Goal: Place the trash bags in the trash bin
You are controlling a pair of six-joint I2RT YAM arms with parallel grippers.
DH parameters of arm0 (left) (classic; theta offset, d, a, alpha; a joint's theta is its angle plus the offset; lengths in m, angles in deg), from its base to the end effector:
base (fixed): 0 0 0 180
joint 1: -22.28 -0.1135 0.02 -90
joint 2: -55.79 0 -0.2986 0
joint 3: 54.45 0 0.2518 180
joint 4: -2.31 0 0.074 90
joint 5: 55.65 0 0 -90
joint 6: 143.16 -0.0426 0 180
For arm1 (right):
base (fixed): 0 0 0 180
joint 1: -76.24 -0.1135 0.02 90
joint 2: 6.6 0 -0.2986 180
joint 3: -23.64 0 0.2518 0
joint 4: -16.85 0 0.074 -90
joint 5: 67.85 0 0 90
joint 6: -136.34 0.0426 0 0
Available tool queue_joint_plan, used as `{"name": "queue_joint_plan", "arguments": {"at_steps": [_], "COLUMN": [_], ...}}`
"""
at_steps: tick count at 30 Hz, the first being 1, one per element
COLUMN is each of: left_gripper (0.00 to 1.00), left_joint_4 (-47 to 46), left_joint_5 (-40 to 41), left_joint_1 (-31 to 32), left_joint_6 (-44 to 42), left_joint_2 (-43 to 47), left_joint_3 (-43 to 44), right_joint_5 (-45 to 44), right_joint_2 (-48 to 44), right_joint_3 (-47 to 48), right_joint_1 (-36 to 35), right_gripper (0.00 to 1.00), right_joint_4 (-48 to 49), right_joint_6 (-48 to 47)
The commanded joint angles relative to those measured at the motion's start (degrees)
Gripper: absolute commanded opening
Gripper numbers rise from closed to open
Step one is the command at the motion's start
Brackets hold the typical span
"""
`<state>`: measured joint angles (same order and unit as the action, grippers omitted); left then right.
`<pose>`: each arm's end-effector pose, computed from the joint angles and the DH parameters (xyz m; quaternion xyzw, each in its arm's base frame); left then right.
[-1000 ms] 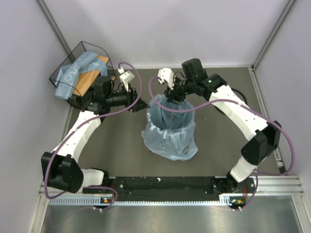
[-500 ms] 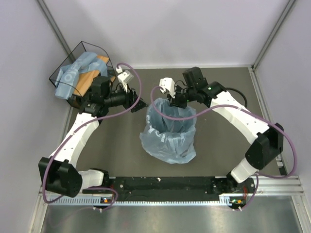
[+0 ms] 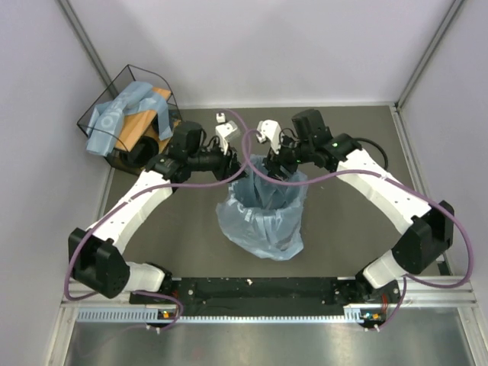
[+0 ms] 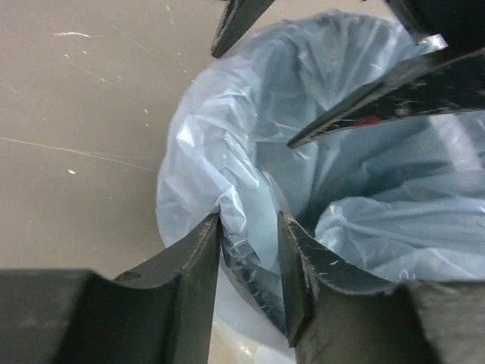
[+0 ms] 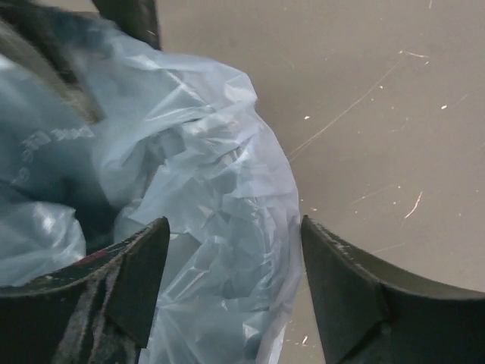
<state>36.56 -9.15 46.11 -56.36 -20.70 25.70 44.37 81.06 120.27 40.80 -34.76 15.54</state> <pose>0.2551 -0.1447 0.3665 0.3671 0.7415 -0.3991 0.3952 0.2676 0.2103 0.3743 -0.5558 0.7104 0.1923 0.3866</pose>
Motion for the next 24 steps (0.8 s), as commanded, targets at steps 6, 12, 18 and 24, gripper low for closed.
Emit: {"name": "queue_joint_plan", "arguments": {"at_steps": [6,12,18,24], "left_gripper": [0.26,0.34,0.51,0.57], "left_joint_4": [5.37,5.20,1.08,-1.57], "left_joint_5": [18.61,26.36,28.47,26.47], "left_joint_1": [7.10,11.76,12.02,11.94], "left_joint_6": [-17.62,-23.78,-23.87,-19.22], "left_joint_2": [-0.15,0.64,7.65,13.80], "left_joint_3": [2.80,2.54,0.17,0.34], "right_joint_5": [17.23,20.93,24.98,25.33], "right_joint_2": [-6.01,-3.72,-4.25,-6.45], "right_joint_3": [1.70,4.95,5.04,3.28], "right_joint_1": [10.89,13.38,13.21,11.45], "right_gripper": [0.81,0.80,0.80,0.79], "right_joint_4": [-1.90,-5.59,-6.03,-6.39], "right_joint_6": [13.30,14.81,14.47,12.87]}}
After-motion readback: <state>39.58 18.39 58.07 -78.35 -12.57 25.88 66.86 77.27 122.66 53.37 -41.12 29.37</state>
